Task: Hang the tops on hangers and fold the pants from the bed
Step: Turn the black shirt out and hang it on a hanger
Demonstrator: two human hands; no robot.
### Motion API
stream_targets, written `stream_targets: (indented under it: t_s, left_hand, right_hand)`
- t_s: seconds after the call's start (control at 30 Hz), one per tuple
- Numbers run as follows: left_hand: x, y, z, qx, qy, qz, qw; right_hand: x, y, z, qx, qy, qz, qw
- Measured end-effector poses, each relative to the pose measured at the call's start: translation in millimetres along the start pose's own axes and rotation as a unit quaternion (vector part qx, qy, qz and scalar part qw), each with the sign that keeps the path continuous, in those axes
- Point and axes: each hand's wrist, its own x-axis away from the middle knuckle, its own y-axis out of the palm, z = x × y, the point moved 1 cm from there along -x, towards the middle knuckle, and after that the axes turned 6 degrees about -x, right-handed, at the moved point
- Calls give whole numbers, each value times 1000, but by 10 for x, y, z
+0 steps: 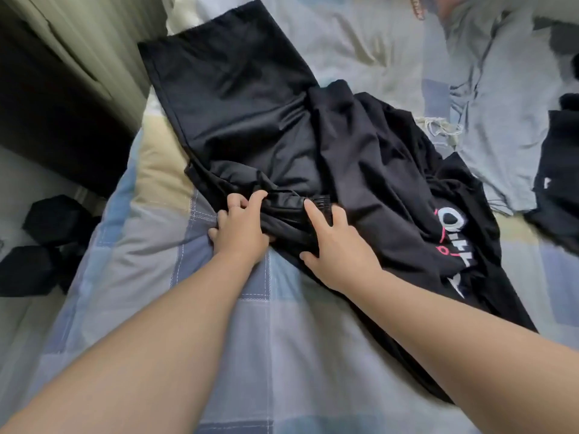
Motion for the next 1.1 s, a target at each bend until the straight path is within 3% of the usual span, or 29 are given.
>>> stream_targets:
  t_s: [0.23,0.4,0.5,0.57,0.63,0.83,1.1]
  left_hand:
    - [-384,293,13,34,-66,29,997]
    - [-433,278,50,44,-91,31,994]
    - [-454,263,66,45,-100,26,994]
    - [-458,248,83,42,-101,22,994]
    - [-463,235,91,39,-101,18,994]
    - [-469,217,101,31,-96,19,995]
    - [-371,197,174,-11,-97,23,995]
  right_hand:
    - [-757,55,169,-159,120,0,980]
    - [-771,-228,252,-196,80,-24,977]
    - [-640,-336,408,-45,-17,97,994]
    - [-534,-384,509,48,-80,179,979]
    - [-462,-399,587,67,-92,221,969]
    - [-428,-353,618,-30,-1,169,985]
    - [9,-468,504,-122,-103,220,962]
